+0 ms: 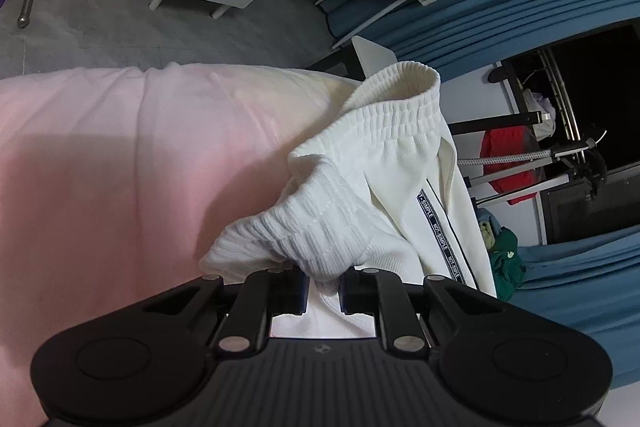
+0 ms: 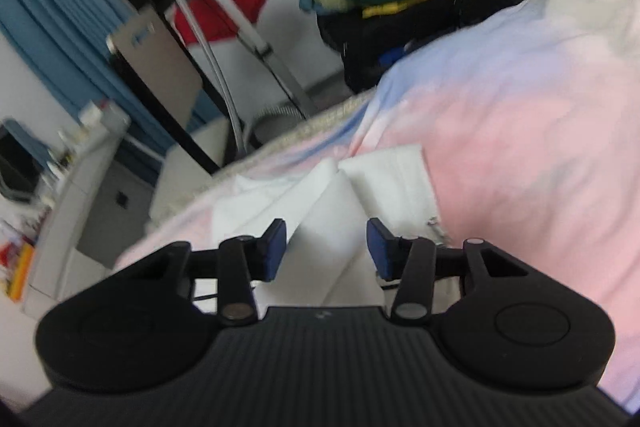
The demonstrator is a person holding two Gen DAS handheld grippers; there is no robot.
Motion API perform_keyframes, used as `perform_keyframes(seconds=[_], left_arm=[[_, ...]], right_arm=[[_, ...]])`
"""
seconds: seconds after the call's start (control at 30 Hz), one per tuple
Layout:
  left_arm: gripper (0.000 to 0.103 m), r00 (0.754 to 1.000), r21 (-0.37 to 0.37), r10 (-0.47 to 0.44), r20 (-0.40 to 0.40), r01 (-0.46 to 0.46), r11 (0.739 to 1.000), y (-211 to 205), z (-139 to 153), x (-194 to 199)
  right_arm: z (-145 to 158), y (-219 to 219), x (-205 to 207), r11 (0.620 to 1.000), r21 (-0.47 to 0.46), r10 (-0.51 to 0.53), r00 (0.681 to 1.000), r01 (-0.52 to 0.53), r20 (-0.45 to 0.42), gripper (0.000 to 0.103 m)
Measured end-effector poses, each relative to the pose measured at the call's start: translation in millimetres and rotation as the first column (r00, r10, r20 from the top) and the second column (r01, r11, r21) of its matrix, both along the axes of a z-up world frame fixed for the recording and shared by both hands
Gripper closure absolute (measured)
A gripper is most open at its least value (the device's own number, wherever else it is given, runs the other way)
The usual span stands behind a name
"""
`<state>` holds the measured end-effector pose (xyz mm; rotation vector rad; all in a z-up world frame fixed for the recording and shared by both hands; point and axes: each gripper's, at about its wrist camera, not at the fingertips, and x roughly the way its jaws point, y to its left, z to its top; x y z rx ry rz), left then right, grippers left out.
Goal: Fold clothes
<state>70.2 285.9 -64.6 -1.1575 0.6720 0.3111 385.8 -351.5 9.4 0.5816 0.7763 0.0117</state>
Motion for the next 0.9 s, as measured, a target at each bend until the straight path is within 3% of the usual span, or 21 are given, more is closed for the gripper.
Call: perform_keyframes(seconds=[0.07,0.13,0.3,0.53,0.73,0.83,0.9], left_arm=[[0.088,1.000,0.002,-0.004,0.008,0.004,1.000,0.0,-2.7,5.9],[0.088,1.000,0.005,-0.006,0.013,0.006,1.000,-1.0,-5.4,13.3],[0.089,1.000,0.002,-0.007,0.021,0.007,1.000,1.0,-4.3,13.7],[0.089,1.000,-0.003,-0.007,0.002,0.007,1.000,5.2,-0.8,8.6],[0.092,0.999,0.019,-0.026,-0.027,0.027,0.999,7.2,4.7,2.9],[0.092,0.999,0.019,-0.036,-0.039,0.037,0.999,9.4,6.7,1.9],[0.092,0.997,0.018,-0.049,-0.054,0.050,0.999,11.0,4.9,3.0]], right_arm=[[-3.5,9.7,5.4,0.998,-0.069,0.016,1.000,-0.016,-0.011,0.079],[-4.2,14.3,-1.2,0.993,-0.117,-0.005,1.000,0.003,-0.012,0.094],[14.0,7.9,-56.0,0.994,-0.083,-0.056,0.995,0.064,0.087,0.096],[49.0,6.2,-179.3,0.997,-0.033,-0.055,0.976,0.064,0.211,0.096],[23.7,14.5,-278.7,0.998,0.062,-0.025,0.986,0.015,0.166,0.096],[0.8,28.3,-302.9,0.998,0.042,0.051,0.992,-0.056,0.112,0.096],[-15.5,32.2,-308.6,0.991,0.089,0.092,0.993,-0.099,0.077,0.096]])
